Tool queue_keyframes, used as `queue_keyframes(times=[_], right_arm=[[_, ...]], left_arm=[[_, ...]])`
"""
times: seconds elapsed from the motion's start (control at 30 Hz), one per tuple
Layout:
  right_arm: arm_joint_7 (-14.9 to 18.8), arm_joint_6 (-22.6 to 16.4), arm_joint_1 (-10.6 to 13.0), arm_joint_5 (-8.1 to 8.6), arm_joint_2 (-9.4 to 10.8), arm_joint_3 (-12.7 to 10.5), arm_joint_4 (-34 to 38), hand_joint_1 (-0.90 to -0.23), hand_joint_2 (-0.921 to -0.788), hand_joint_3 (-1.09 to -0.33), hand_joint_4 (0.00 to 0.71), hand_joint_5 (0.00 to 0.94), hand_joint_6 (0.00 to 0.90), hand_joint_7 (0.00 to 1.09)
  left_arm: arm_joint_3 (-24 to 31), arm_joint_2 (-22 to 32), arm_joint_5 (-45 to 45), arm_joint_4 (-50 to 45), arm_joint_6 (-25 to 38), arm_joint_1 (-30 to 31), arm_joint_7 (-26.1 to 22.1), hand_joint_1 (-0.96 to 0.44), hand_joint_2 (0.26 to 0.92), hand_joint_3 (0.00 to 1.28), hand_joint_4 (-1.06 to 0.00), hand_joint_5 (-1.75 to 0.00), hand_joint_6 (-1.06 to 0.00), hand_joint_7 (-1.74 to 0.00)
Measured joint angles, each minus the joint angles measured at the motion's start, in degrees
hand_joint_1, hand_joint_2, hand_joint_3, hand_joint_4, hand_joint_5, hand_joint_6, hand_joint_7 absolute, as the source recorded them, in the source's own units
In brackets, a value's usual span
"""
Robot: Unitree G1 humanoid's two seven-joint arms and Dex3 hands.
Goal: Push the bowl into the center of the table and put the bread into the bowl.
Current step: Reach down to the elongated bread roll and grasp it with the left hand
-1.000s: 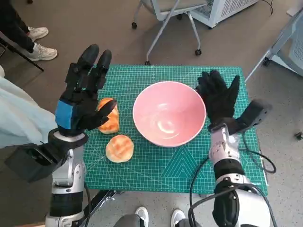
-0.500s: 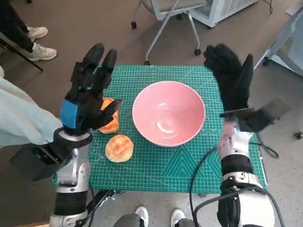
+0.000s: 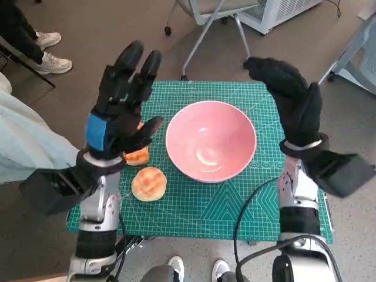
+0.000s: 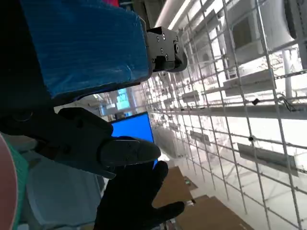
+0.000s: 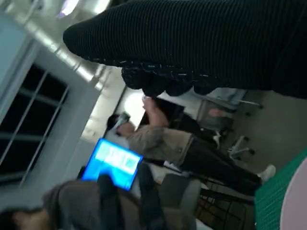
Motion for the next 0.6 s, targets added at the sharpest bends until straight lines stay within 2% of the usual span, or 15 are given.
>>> queue_keyframes(times=[0.17,0.3,0.37,0.6], right_arm=[[-0.06,0.17,1.45,-0.27,-0.99,1.19,-2.41,-0.693,-0.921,-0.725,0.181,0.017,0.218,0.2],[-0.41,1.11,2.15,-0.23,-1.46,1.79,-4.02,-0.696,-0.921,-0.73,0.182,0.004,0.086,0.44],[-0.75,2.03,2.42,-0.13,-1.58,2.02,-5.02,-0.692,-0.921,-0.731,0.179,0.002,0.051,0.5],[-2.37,4.91,3.39,0.48,-1.44,2.68,-8.78,-0.674,-0.921,-0.732,0.177,0.0,0.025,0.55]], left_arm=[[-0.39,-0.02,-0.29,0.19,1.05,-1.5,-0.89,-0.43,0.921,0.39,-0.16,0.0,0.0,-0.44],[-0.62,-0.03,-0.32,0.2,1.67,-2.51,-1.63,-0.43,0.921,0.39,-0.16,0.0,0.0,-0.44],[-0.66,-0.03,-0.4,0.2,1.83,-2.95,-2.13,-0.43,0.921,0.39,-0.16,0.0,0.0,-0.44],[-0.63,0.18,-0.77,0.2,2.41,-3.83,-3.74,-0.43,0.921,0.38,-0.16,0.0,0.0,-0.44]])
